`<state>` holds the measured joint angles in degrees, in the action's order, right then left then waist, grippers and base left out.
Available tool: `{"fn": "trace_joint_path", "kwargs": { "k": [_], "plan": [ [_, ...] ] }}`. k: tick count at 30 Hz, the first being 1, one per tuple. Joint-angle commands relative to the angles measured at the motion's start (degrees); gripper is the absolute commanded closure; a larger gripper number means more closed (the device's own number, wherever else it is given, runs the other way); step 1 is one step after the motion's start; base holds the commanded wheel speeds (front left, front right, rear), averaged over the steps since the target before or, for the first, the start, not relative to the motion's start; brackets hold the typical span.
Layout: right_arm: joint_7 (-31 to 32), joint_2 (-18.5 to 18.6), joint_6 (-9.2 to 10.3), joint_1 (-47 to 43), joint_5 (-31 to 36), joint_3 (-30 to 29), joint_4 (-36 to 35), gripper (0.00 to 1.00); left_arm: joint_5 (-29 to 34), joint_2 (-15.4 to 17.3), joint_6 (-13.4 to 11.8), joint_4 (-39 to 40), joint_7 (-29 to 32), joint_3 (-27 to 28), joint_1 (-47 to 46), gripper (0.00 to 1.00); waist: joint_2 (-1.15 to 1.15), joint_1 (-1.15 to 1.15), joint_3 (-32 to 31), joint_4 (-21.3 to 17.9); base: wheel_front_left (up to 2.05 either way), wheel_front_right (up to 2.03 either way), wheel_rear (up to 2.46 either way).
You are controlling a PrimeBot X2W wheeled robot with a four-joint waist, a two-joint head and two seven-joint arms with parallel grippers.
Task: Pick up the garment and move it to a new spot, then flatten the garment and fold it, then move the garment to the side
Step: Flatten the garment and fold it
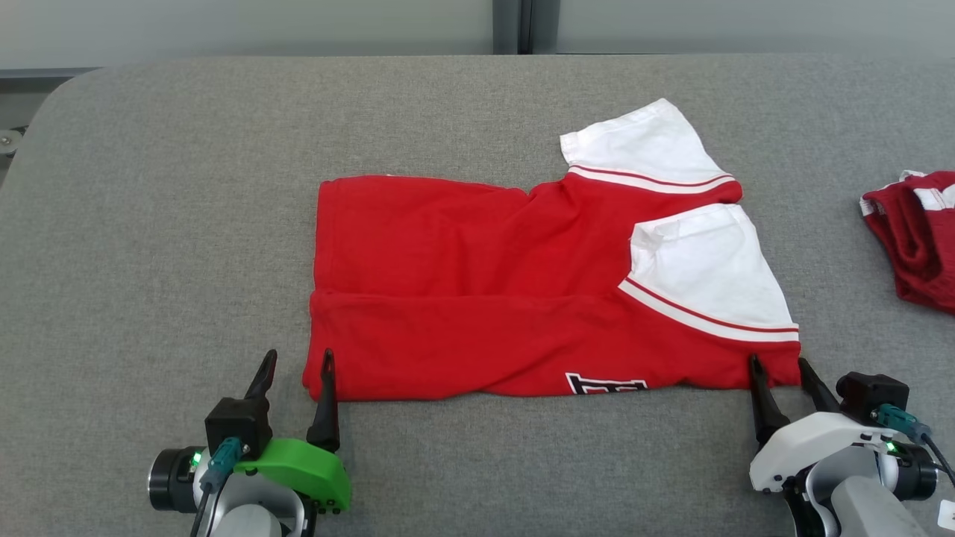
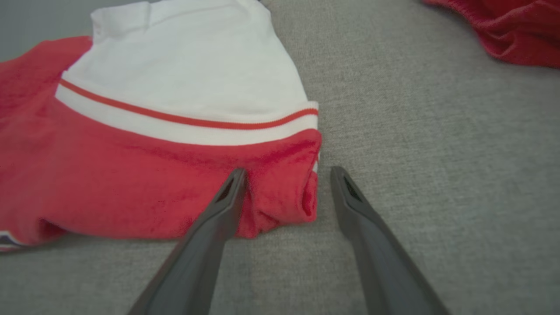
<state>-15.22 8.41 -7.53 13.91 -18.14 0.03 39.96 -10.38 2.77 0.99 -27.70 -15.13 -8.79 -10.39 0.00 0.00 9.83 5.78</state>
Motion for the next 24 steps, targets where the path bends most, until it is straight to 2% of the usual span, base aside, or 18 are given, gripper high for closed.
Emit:
{"fn": "trace_joint_path", "kwargs": {
  "k": [1,2,7,19,24],
  "plan": [
    [0.2,0.3,0.1,0.4,-1.0,0.5,1.1,0.85,0.2,0.3,-0.1,0.1,0.0,0.3,-0.5,0.0,0.0,0.0,0.1,0.1,0.0,0.0,0.0],
    [0.2,0.4,0.1,0.5,-1.1,0.7,1.3,1.0,0.2,0.3,-0.1,0.2,0.0,0.4,-0.5,0.0,0.0,0.0,0.1,0.0,0.0,0.0,0.0],
    [0.2,1.4,0.11,1.0,-2.1,0.5,0.2,1.0,-0.3,0.3,0.0,-0.4,0.0,0.7,-0.5,0.0,0.0,0.0,0.2,-0.4,0.0,0.0,0.0],
    [0.1,1.9,0.1,0.4,-2.1,1.2,-4.8,1.0,-4.4,0.3,2.5,-4.0,0.0,-1.1,-1.8,0.0,0.0,0.0,1.3,-1.9,0.0,0.0,0.0],
    [0.1,2.0,0.1,0.8,-2.2,1.9,-6.3,1.0,-5.6,0.3,1.4,-6.4,0.0,-1.3,-2.9,0.0,0.0,0.0,2.0,-2.5,0.0,0.0,0.0]
  ]
}}
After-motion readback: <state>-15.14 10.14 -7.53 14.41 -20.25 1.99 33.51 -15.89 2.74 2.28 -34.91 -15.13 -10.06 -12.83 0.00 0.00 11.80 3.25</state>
